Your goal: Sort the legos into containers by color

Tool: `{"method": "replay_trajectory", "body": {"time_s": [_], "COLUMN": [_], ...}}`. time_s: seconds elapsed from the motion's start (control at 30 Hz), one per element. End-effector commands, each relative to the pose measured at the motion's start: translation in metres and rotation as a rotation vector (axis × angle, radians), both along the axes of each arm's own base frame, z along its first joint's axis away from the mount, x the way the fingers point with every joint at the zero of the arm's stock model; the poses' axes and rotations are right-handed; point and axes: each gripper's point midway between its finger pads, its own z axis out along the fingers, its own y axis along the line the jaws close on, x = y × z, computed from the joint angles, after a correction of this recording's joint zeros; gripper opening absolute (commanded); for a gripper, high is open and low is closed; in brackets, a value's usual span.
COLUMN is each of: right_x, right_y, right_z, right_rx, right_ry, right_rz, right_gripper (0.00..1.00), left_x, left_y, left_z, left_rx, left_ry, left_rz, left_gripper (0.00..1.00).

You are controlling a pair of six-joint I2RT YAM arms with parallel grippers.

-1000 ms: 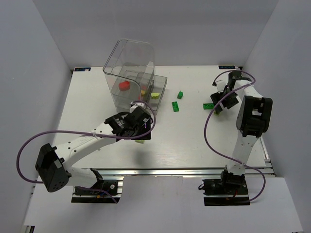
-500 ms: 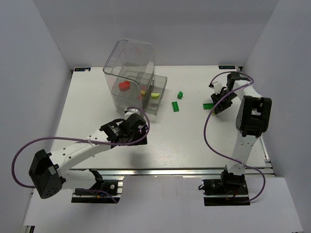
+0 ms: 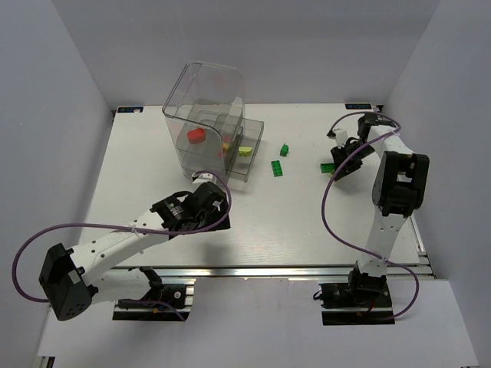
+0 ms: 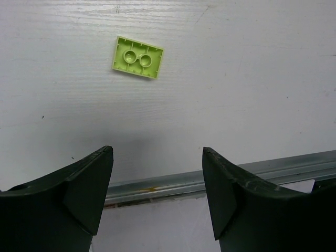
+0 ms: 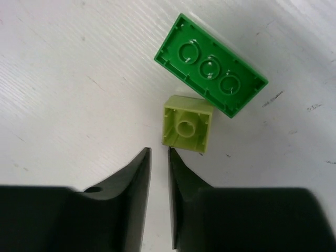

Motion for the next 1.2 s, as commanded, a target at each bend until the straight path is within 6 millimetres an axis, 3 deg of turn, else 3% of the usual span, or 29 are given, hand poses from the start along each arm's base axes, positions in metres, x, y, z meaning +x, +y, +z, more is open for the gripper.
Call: {"method": "replay_trajectory", "body": {"time_s": [0.0, 0.03, 0.1, 0.13, 0.3, 0.63, 0.7, 0.9, 1.1, 1.17], "right_x": [0.009, 0.011, 0.013, 0.014, 0.019, 0.035, 0.038, 0.034, 0.020, 0.015], "right_y": [0.006, 0.006, 0.003, 0.002, -0.007, 0.015, 0.018, 0.010, 0.009, 0.011], "right_z": [0.032, 0.033, 0.033, 0.032, 0.021, 0.000, -0.004, -0.013, -0.015, -0.010], "right_rx": [0.030, 0.024, 0.008, -0.002, -0.070, -0.071, -0.091, -0.139, -0.149, -0.138], "right_ry": [-0.069, -0.068, -0.076, -0.079, -0.084, -0.112, -0.125, -0.127, -0.120, -0.112], "right_rz": [0.000, -0.020, -0.031, -0.036, -0.052, 0.008, 0.017, 0.035, 0.059, 0.066], "right_gripper": [0.36, 0.61, 0.86, 0.89, 0.89, 0.89, 0.88, 0.67, 0.37, 0.23], "left_x": [-0.002, -0.003, -0.004, -0.005, -0.005, -0.003, -0.004, -0.007, -0.010, -0.010], "left_y": [-0.001, 0.000, 0.001, 0.002, 0.003, 0.002, 0.003, 0.005, 0.006, 0.007], "left_z": [0.007, 0.007, 0.007, 0.006, 0.009, 0.008, 0.007, 0.004, -0.001, -0.002], "left_rx": [-0.044, -0.049, -0.053, -0.056, -0.058, -0.059, -0.055, -0.060, -0.061, -0.059], "left_ry": [-0.016, -0.016, -0.017, -0.016, -0.020, -0.019, -0.017, -0.007, 0.003, 0.004], "left_rz": [0.014, 0.015, 0.021, 0.021, 0.027, 0.034, 0.036, 0.045, 0.048, 0.045], "left_gripper": [0.78, 0.78, 0.78, 0.78, 0.78, 0.78, 0.78, 0.78, 0.78, 0.78]}}
